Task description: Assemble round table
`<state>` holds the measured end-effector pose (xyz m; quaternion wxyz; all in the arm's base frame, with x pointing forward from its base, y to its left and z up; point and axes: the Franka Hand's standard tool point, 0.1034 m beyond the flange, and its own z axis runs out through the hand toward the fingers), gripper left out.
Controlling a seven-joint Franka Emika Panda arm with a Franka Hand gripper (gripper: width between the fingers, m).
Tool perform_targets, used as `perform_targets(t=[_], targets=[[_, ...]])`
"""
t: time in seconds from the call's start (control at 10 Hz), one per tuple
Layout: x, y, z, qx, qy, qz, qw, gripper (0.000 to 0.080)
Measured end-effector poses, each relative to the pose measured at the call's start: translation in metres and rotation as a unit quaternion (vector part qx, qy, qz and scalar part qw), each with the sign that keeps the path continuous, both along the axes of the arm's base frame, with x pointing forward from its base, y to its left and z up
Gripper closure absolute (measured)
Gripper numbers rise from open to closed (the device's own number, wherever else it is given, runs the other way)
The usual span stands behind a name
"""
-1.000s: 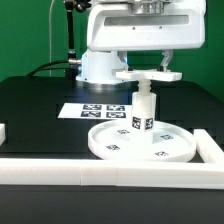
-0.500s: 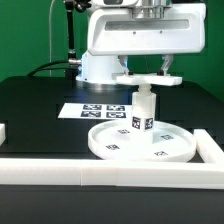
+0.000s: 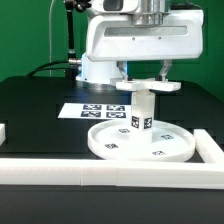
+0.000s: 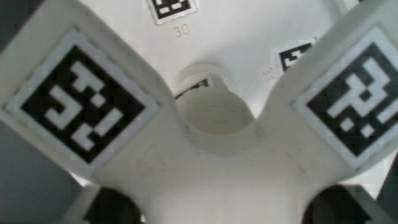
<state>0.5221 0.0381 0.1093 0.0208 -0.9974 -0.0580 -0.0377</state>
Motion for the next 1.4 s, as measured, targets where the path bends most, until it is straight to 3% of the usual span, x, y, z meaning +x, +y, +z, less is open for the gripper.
perform_targets(t=[1.0,1.4], targets=[[0.0011,-0.0004,0.0001,0.0,-0.003,0.0,1.0,0.0353],[0.0033,-0.0006,-0.0002,0.024,-0.015,-0.182,0.983,0.0353]])
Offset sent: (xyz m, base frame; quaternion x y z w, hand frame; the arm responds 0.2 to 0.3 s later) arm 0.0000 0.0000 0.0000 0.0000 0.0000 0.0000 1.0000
